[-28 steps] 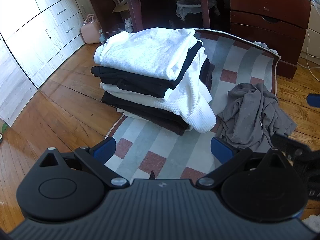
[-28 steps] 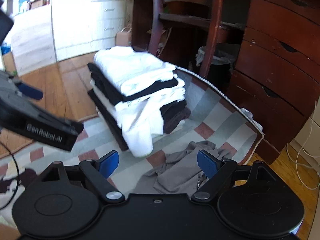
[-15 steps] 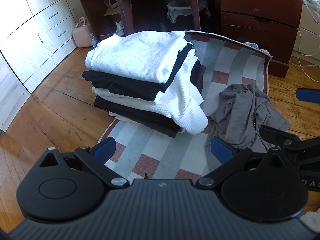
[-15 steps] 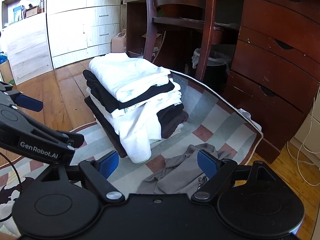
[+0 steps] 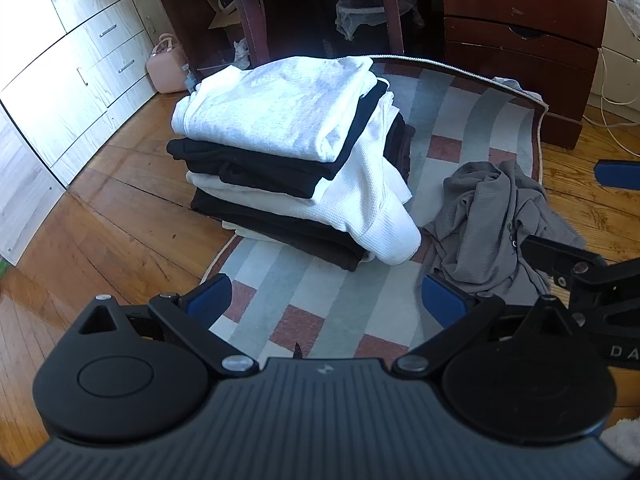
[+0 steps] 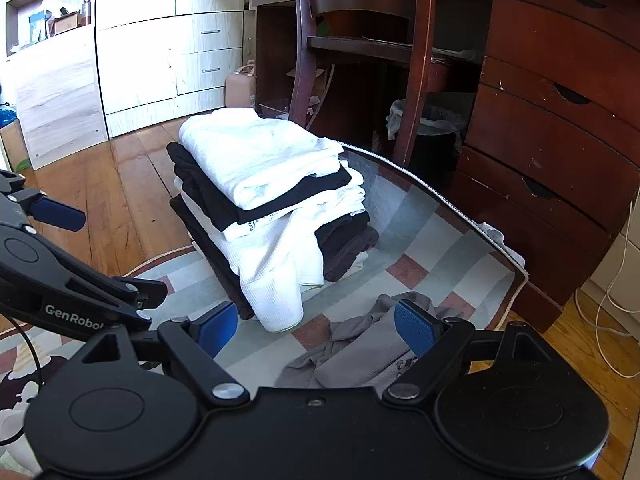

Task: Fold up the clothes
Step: 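Move both grippers toward the crumpled grey t-shirt on the rug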

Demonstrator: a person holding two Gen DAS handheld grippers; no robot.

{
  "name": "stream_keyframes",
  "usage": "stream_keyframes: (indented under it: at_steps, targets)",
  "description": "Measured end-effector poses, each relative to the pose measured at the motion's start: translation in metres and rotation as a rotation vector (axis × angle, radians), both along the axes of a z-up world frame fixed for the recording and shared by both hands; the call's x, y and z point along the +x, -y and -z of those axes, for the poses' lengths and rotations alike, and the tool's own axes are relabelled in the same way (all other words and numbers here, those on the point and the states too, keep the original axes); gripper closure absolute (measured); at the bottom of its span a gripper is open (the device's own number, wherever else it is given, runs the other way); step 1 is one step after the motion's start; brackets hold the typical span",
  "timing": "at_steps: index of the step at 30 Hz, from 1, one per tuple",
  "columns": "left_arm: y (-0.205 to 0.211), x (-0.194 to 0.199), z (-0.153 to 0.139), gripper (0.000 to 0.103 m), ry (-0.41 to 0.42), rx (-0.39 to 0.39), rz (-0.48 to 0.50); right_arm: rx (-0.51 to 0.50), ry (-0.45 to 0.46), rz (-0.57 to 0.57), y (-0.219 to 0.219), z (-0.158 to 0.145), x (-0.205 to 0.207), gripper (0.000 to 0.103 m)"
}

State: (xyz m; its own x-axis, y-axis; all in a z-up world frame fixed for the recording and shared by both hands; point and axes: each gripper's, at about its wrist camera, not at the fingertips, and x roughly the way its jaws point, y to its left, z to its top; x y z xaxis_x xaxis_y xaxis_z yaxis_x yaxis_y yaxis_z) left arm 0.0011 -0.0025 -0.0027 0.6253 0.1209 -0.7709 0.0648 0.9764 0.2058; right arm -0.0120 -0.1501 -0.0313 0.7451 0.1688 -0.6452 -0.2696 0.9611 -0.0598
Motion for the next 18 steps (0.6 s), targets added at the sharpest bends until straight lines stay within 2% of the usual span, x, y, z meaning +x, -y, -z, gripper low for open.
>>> stream_keyframes:
  at_steps: [18]
  targets:
    - [0.01,0.019,0.011,0.0,-0.026,-0.011,0.031,0.022,-0.022,0.0,0.008,0.007,0.009,0.014]
